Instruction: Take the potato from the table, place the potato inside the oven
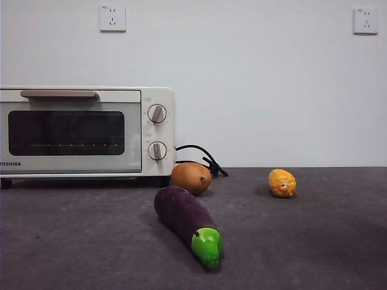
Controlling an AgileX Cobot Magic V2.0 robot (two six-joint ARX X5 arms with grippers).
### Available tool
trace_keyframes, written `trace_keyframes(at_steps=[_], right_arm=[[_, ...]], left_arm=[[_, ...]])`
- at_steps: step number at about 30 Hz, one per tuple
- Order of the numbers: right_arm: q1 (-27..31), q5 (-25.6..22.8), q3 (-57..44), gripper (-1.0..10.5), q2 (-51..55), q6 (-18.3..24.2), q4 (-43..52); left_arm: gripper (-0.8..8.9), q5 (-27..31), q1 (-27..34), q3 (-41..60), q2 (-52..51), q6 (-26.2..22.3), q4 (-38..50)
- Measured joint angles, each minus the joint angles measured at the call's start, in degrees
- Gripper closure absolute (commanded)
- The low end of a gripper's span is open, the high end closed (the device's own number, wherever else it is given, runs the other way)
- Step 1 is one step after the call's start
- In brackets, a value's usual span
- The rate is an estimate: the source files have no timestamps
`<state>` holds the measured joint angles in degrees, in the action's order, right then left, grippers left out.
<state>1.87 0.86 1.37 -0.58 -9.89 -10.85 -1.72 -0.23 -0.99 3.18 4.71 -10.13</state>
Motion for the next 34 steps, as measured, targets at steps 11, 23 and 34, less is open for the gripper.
trace_keyframes(at_steps=[11,23,34], right_arm=[[0.00,3.63,7.06,9.6,-0.04,-10.19,-0.55],[0.00,4.37,24.13,9.6,-5.35,-17.00,-0.24],[0.00,22.36,42.14,9.4,-24.15,-19.56,-0.31]], left_arm=[[8.19,-3.23,0.00,-7.98,0.57,10.58,-0.72],[8.18,-3.23,0.00,-30.29,10.25,11.02,-1.68],[8.18,-11.58,-0.02,-46.38,25.44,11.43,-4.24]])
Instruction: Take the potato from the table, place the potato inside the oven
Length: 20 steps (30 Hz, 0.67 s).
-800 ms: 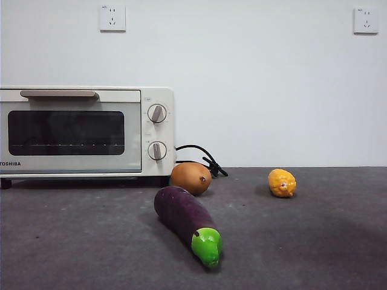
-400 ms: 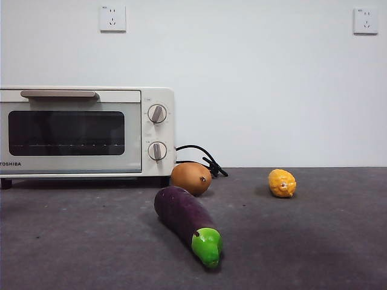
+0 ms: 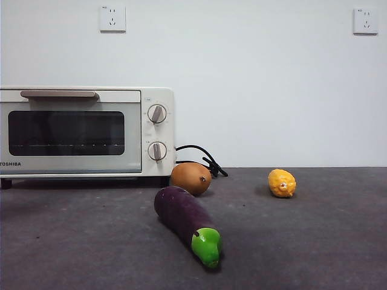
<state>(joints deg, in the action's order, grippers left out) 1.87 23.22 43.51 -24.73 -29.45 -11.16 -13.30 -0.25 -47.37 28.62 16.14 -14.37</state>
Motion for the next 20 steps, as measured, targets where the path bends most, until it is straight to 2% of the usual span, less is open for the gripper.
trace_keyframes(at_steps=[6,9,14,20], right_arm=[[0.00,5.81,7.04,9.4,-9.14,0.31,-8.09],[0.00,10.27,9.55,9.4,-13.38,2.21,-13.77],[0.00,14.01,13.27,9.4,-19.26,9.22,-26.58],[0.00,16.46,16.63,9.4,-22.08,17.66,-35.78]], left_arm=[[8.18,-2.89,0.00,-8.76,12.04,-0.50,-8.24],[8.18,-2.95,0.00,-13.05,18.71,-2.29,-13.09],[8.19,-4.07,0.11,-18.86,30.32,-5.75,-17.27],[8.19,-14.36,1.86,-24.26,42.29,-6.45,-14.78]])
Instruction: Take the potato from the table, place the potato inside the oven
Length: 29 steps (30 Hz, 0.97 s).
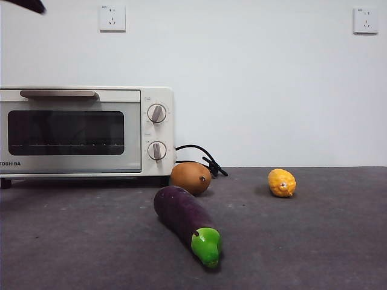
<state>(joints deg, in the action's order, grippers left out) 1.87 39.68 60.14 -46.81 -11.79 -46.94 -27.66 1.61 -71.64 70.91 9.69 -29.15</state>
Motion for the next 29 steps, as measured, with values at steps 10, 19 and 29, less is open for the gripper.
trace_keyframes(at_steps=[10,19,29], right_arm=[[0.00,1.95,0.28,9.4,0.07,3.06,-1.51],[0.02,1.86,0.28,9.4,0.04,4.15,-1.51],[0.00,1.84,0.28,9.4,-1.81,5.25,-1.42]], left_arm=[[8.19,-6.73,4.79,-7.54,16.20,5.73,3.02],[8.19,-5.42,6.38,-11.52,21.16,9.51,4.52],[8.19,0.17,6.38,-11.52,24.13,9.94,4.37]])
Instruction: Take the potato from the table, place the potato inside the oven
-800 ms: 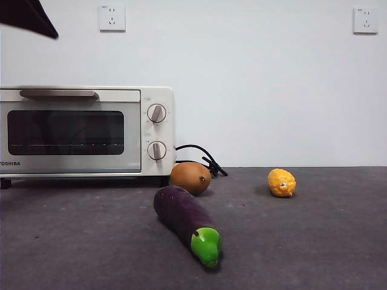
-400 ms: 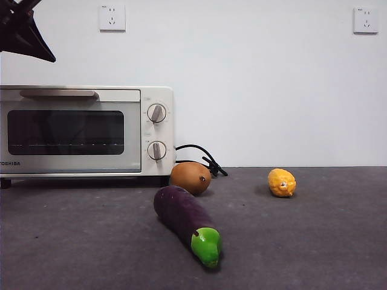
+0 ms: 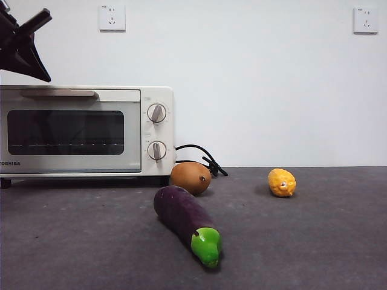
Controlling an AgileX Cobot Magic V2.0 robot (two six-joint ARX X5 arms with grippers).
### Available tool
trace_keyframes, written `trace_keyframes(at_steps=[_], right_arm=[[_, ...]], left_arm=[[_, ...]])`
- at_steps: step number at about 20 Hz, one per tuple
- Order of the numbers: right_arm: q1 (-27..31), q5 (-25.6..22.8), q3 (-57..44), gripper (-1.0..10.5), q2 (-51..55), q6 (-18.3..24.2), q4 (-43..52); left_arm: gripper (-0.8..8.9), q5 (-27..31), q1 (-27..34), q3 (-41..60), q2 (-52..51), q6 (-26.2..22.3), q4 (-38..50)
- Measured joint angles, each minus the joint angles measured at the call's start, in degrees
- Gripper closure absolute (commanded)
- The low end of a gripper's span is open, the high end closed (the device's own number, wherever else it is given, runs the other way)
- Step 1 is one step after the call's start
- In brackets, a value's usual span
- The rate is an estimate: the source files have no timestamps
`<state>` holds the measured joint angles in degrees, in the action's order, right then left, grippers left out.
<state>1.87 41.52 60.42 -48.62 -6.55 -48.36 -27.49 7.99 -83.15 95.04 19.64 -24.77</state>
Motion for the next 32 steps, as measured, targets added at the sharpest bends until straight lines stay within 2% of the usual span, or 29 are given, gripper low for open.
trace_keyframes(at_steps=[5,12,26,32], right_arm=[[0.00,0.00,0.00,9.4,-0.26,0.13,0.00],[0.00,0.00,0.00,9.4,-0.28,0.15,0.00],[0.00,0.00,0.00,9.4,-0.28,0.17,-1.07],[0.02,0.00,0.00,9.4,-0.26,0.52,-1.29]], left_arm=[[8.19,4.48,0.00,0.00,0.31,0.00,0.02],[8.19,4.92,-0.02,0.00,0.52,-0.28,-1.64],[8.19,7.91,-1.36,-1.51,0.79,-5.27,-6.54],[8.19,11.58,-2.62,-2.05,0.15,-6.82,-10.01]])
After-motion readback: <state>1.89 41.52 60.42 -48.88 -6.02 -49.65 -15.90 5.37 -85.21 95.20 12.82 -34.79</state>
